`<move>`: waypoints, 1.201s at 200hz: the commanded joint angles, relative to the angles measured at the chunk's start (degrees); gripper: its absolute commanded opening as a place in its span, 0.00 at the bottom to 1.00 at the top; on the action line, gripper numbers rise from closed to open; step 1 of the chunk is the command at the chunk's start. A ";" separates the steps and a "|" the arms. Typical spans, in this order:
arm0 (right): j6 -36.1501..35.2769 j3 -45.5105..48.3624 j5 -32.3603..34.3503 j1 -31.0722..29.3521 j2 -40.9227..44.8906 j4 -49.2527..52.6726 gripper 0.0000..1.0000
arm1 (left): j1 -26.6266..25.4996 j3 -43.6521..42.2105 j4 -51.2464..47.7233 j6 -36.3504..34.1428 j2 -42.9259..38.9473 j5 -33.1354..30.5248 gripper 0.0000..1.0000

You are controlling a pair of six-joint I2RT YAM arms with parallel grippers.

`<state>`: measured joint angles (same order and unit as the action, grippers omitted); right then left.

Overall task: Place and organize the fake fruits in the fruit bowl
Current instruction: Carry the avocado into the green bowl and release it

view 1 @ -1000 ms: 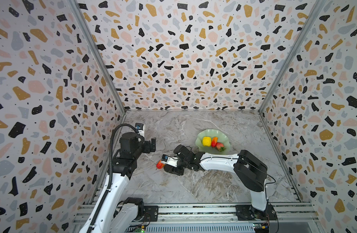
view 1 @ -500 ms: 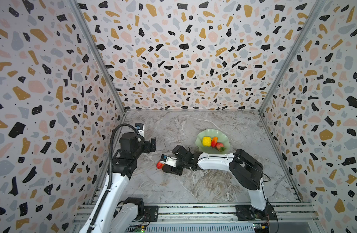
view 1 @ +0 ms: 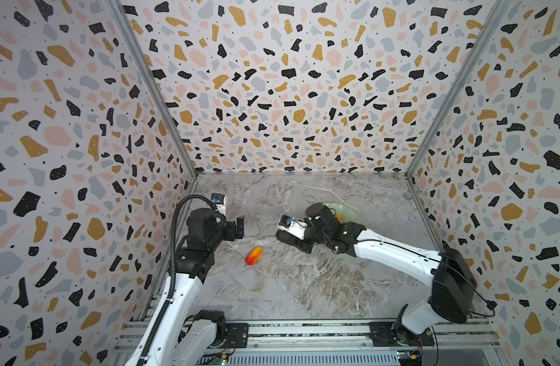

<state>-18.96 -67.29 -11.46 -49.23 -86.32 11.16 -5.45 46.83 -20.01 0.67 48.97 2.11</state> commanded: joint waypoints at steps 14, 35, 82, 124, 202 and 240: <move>-1.75 7.59 2.88 8.47 9.51 2.10 0.26 | 0.27 -0.47 2.12 -0.09 -0.38 0.97 1.00; -1.91 11.17 3.18 12.30 12.39 0.78 0.26 | 0.27 -0.38 2.06 -0.06 -0.28 1.10 1.00; -0.29 13.61 2.94 16.62 8.90 -2.14 0.25 | 0.27 -0.50 2.17 -0.03 -0.35 1.19 1.00; -1.26 11.60 3.20 16.87 1.85 -3.49 0.25 | 0.27 -0.59 2.17 0.04 -0.28 0.96 1.00; -2.14 10.77 4.70 16.95 -4.34 -4.55 0.27 | 0.27 -0.51 2.16 -0.07 -0.03 0.38 1.00; -2.13 9.67 7.65 16.94 -6.93 -5.71 0.29 | 0.27 -0.42 2.09 -0.07 0.25 0.35 0.99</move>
<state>-20.80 -54.72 -6.22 -32.47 -92.05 6.79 -5.45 46.83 -20.01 0.67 49.32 2.52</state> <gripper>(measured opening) 0.451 0.995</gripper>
